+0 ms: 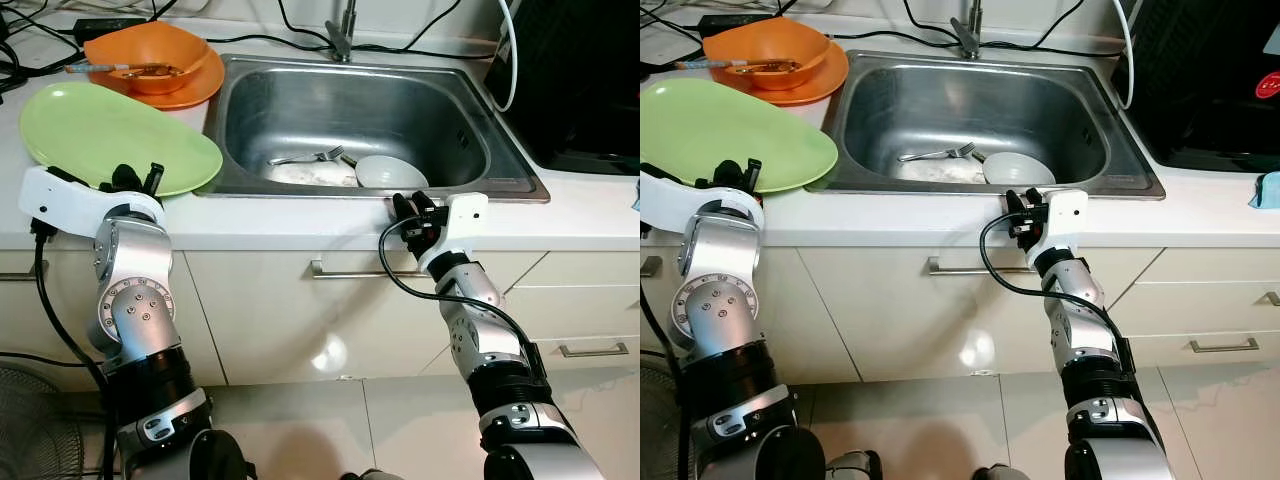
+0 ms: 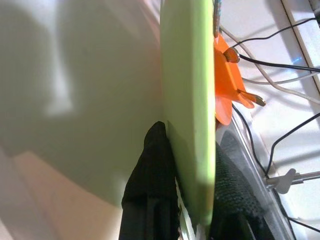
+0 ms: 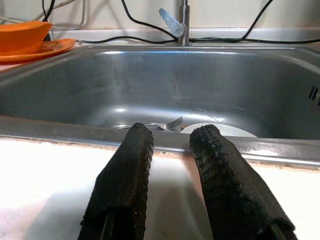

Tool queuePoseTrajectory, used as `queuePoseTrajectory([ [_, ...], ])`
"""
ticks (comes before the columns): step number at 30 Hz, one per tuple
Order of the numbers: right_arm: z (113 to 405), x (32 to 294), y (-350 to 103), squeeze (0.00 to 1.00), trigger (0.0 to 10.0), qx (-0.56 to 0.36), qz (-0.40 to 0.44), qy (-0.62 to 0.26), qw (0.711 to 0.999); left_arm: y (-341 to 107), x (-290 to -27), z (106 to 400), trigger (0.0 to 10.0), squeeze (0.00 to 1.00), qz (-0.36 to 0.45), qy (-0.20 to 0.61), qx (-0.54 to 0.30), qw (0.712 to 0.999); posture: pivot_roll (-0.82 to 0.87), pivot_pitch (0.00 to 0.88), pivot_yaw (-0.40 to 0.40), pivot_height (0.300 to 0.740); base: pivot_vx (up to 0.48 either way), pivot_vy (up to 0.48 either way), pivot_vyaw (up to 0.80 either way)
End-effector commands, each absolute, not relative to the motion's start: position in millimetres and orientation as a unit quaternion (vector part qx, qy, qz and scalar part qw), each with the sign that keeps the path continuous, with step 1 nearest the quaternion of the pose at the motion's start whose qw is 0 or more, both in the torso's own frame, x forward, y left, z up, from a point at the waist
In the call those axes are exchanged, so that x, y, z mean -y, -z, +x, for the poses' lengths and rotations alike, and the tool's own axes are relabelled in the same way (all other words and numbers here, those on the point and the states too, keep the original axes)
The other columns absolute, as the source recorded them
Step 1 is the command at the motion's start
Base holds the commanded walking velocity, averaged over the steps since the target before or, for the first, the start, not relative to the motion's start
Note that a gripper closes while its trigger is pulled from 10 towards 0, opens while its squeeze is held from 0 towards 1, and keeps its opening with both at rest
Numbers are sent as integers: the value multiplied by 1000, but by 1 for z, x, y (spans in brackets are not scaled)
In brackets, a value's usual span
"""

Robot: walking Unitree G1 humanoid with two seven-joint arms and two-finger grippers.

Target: Kitchen organization

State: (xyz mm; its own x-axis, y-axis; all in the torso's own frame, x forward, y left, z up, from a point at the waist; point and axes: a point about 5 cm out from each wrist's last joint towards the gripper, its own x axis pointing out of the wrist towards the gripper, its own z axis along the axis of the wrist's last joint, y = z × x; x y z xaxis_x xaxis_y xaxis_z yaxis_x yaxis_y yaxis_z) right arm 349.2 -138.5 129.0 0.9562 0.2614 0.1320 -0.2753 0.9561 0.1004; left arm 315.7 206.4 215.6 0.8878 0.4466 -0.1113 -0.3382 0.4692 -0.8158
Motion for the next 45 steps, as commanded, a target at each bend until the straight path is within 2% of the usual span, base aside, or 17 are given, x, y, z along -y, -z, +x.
queuePoseTrajectory([
  [1, 351, 141, -130, 0, 10000, 57, 63, -133, 987, -210, -200, 315, 0, 0, -458, -231, 42, 857, -14, 88, -83, 740, 0, 0, 0],
  [4, 352, 142, -130, 0, 10000, 57, 62, -133, 988, -218, -195, 310, 0, 0, -472, -216, 81, 851, -10, 85, -89, 740, 0, 0, 0],
  [16, 353, 139, -132, 0, 10000, 58, 63, -137, 987, -237, -188, 305, 0, 0, -486, -159, 151, 846, -8, 80, -89, 740, 0, 0, 0],
  [17, 353, 139, -131, 0, 10000, 58, 62, -136, 987, -238, -187, 305, 275, 0, -487, -153, 155, 846, -9, 81, -87, 740, 0, 0, 0],
  [18, 353, 139, -131, 0, 10000, 58, 62, -136, 987, -240, -186, 305, 4039, 0, -488, -148, 160, 845, -8, 80, -89, 740, 0, 0, 0],
  [19, 353, 139, -131, 0, 10000, 58, 62, -136, 987, -240, -186, 305, 4039, 0, -488, -148, 160, 845, -8, 80, -89, 740, 0, 0, 0],
  [20, 353, 139, -131, 0, 10000, 58, 62, -135, 987, -241, -186, 304, 6667, 0, -489, -144, 164, 844, -8, 80, -89, 740, 0, 0, 0],
  [21, 353, 140, -131, 0, 10000, 57, 62, -135, 987, -244, -185, 304, 10000, 0, -490, -134, 175, 843, -8, 81, -88, 740, 0, 0, 0],
  [27, 353, 139, -130, 0, 10000, 58, 63, -135, 987, -245, -184, 303, 10000, 0, -498, -123, 184, 839, -6, 78, -87, 740, 0, 0, 0],
  [34, 354, 136, -131, 0, 10000, 60, 65, -138, 986, -252, -165, 307, 10000, 0, -497, -36, 185, 847, -3, 60, -76, 740, 0, 0, 0],
  [38, 354, 134, -130, 0, 10000, 60, 67, -139, 986, -263, -147, 310, 10000, 0, -469, 63, 187, 861, 0, 57, -69, 740, 0, 0, 0],
  [45, 355, 133, -132, 0, 10000, 62, 73, -138, 986, -263, -143, 326, 10000, 0, -427, 121, 171, 880, -3, 59, -59, 740, 0, 0, 0],
])
